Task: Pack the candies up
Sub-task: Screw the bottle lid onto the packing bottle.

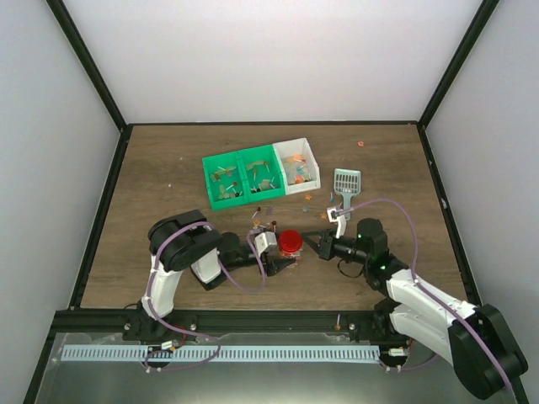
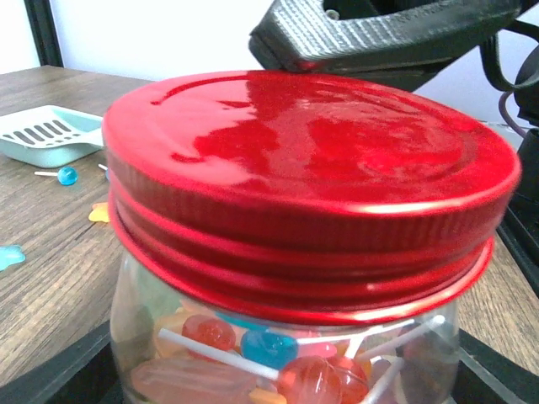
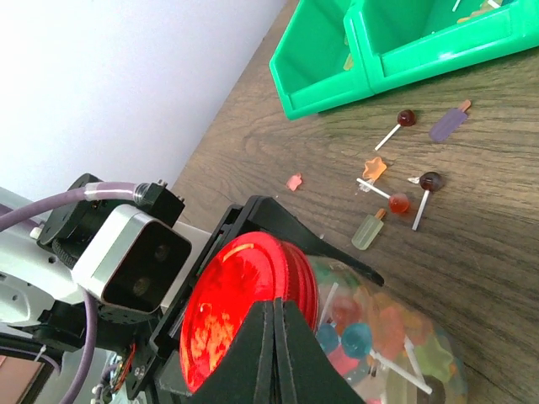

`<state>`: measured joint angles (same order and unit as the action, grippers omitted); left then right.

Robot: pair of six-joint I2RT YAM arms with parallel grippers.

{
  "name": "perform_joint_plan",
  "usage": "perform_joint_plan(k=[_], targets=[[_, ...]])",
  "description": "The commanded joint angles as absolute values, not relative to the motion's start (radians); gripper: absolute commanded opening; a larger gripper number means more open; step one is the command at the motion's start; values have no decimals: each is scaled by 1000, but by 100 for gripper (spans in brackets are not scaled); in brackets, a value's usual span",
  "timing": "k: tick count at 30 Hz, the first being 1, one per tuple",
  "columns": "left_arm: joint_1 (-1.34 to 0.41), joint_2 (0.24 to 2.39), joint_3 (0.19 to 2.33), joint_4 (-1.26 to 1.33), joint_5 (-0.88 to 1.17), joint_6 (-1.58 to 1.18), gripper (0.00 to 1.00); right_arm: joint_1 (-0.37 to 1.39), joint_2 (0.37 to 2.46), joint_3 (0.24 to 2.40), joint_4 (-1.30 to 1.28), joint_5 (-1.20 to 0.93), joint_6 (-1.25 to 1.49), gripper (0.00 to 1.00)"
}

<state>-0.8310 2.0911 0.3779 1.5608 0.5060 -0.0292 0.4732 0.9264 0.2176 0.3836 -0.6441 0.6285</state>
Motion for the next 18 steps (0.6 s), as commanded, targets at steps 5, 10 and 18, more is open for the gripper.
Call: perform_joint_plan(k=[5,10,18], targets=[[-817,2323,255,1772,353,-210,48,643,873,121,297,-753,722,1],[-818,2321,246,1773,354,-208,48,690,801,106,267,-715,748,1],[-819,2334,233,1773,364,-157,50,657,609,215,31,-530,693,3]])
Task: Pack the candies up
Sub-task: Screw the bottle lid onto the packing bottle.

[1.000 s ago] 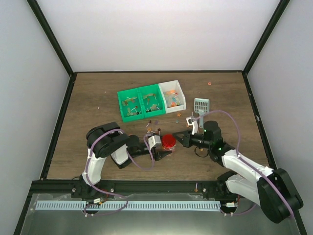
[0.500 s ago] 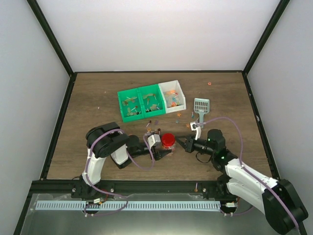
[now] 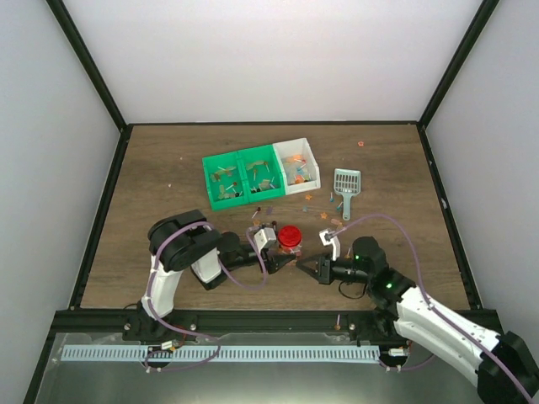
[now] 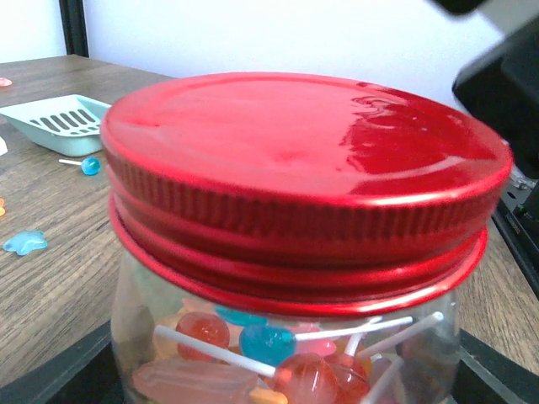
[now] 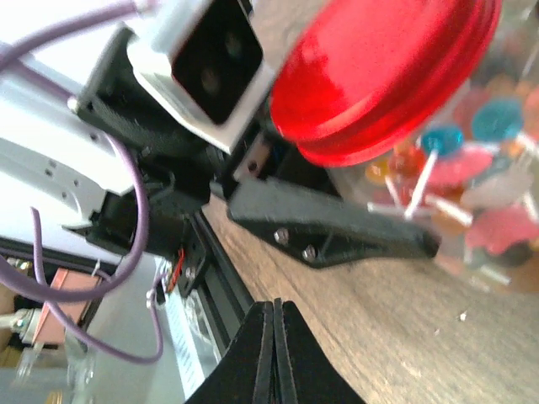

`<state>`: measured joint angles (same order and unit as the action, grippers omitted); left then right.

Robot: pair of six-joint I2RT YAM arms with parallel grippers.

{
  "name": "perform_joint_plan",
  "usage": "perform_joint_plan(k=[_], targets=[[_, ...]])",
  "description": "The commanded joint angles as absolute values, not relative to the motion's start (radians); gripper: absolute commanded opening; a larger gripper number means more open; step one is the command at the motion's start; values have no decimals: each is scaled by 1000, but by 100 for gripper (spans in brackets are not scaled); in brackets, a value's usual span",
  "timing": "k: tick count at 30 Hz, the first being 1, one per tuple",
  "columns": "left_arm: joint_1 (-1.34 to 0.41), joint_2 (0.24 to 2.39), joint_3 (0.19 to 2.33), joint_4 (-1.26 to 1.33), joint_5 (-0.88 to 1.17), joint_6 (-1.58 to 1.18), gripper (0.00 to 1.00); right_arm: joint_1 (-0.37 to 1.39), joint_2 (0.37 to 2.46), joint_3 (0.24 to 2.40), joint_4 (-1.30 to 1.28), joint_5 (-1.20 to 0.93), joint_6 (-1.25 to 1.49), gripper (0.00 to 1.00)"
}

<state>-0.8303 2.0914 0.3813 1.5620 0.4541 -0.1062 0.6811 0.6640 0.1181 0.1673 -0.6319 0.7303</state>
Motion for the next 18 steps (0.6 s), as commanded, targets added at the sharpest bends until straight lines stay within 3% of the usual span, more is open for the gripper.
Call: perform_joint_plan(k=[1,9,18], targets=[[-819,2334,232,1773,365,-154,51,640,609,232,8,-523,683,4],[-818,2283,194,1773,333,-135,67,591,650,258,21,-520,666,6],[-825,2202,144,1772,300,-119,97,575,560,265,-11,-443,672,15]])
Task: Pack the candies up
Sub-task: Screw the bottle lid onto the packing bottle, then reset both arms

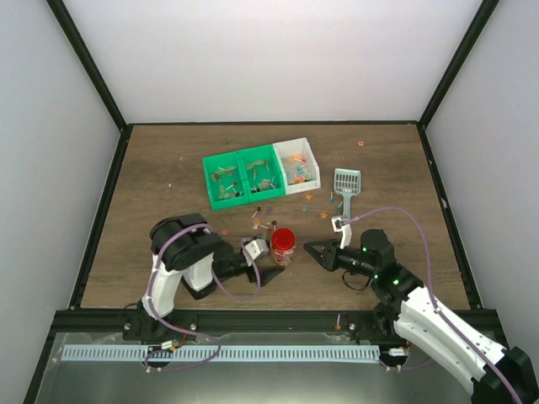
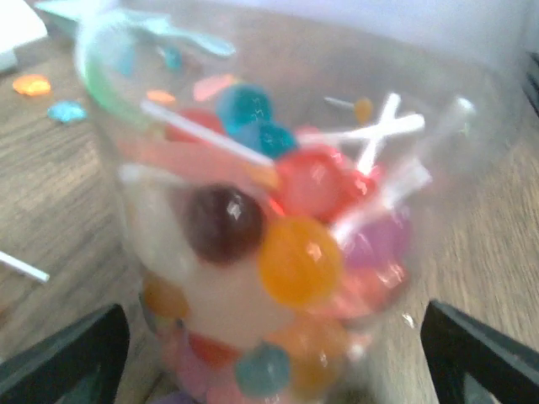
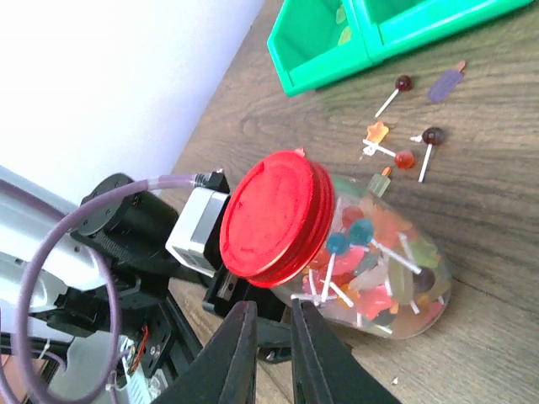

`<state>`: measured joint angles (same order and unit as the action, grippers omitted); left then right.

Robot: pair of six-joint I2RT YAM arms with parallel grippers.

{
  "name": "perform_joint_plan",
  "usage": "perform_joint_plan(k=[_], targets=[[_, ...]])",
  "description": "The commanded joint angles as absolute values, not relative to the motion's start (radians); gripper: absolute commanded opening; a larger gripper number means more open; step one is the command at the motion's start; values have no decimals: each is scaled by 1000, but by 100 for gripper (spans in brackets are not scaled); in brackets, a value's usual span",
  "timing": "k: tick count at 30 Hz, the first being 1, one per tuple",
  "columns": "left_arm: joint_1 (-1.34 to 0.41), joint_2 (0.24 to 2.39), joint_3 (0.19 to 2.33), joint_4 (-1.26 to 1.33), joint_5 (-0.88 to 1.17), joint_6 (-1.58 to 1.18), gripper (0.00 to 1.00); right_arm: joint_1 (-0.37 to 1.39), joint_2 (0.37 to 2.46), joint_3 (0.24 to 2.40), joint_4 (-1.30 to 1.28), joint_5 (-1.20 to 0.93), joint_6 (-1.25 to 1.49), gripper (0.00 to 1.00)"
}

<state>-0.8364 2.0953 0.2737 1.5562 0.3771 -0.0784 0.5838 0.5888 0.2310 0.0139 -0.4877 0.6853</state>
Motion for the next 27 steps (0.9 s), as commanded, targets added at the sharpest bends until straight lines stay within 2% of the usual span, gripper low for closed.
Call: perform_joint_plan(k=[1,10,14,17,18,22,24,27], targets=[[-825,2189,121,1772,298,-120,100,576,558,267,-16,-440,669,15],[-838,2052,44,1772,278,-137,100,571,556,273,-27,-379,670,15],[-844,1941,9,1770,281,-161,100,571,547,311,-92,-195,670,23],[-845,1817,-2,1719,239,-193,100,571,537,329,-135,-23,645,35],[-846,1772,-1,1659,208,-204,100,571,539,343,-145,35,623,43],[-847,1535,20,1394,81,-215,100,571,584,430,-222,332,572,58],[-847,1387,93,1109,44,-194,100,571,609,434,-164,396,488,68],[-847,1173,124,906,-19,-195,100,571,659,387,28,465,348,72]])
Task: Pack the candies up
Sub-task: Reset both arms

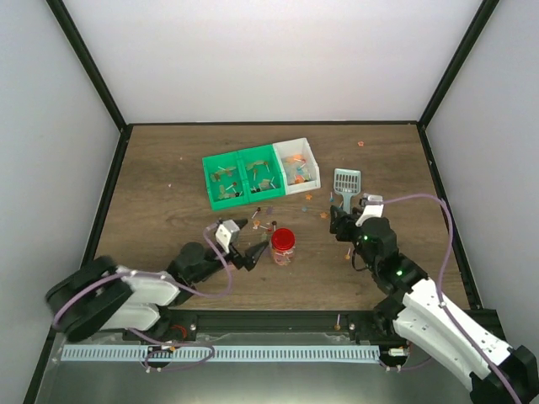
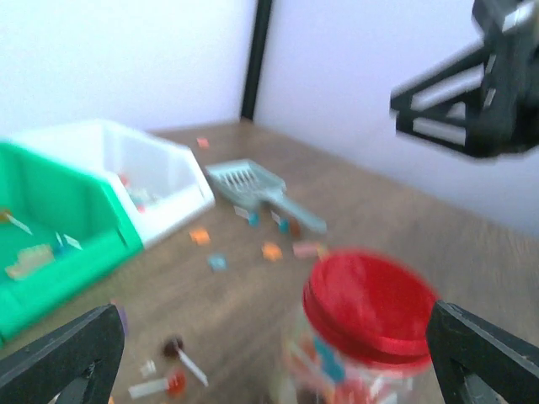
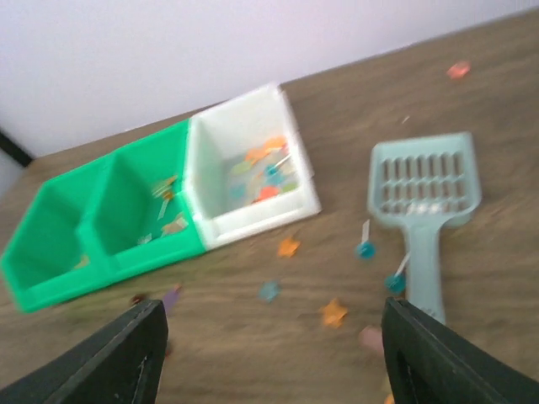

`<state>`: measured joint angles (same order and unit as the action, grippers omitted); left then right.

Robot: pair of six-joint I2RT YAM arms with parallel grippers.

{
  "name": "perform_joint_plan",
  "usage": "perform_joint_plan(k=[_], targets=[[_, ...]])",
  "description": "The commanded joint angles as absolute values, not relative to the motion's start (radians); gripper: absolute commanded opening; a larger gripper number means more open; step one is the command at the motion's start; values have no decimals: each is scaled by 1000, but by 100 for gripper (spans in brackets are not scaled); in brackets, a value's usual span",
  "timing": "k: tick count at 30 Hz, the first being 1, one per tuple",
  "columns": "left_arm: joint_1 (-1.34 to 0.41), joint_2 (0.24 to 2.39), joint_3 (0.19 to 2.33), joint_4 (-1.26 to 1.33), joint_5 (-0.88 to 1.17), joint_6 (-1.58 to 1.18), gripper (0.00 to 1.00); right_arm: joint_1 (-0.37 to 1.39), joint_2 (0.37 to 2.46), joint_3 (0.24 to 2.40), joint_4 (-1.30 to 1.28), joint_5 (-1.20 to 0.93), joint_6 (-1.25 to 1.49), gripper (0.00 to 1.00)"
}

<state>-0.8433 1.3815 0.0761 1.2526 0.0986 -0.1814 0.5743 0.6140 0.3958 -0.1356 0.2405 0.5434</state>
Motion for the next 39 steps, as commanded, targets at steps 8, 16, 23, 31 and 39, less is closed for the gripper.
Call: perform_joint_plan(k=[8,16,23,31,39], targets=[[-845,822,249,460,-196,-214,100,418,996,126,899,579,3,80],[-834,846,366,305,-473,-200,100,238,1421,172,1321,481,-27,83],[-559,836,368,358,-354,-21,100,135,1484,169,1377,316,31,91],[-247,1055,261,696,-301,109,100,81,1574,89,1616,192,37,100],[-85,1341,314,833,-125,21,100,58,1527,85,1525,171,74,100]])
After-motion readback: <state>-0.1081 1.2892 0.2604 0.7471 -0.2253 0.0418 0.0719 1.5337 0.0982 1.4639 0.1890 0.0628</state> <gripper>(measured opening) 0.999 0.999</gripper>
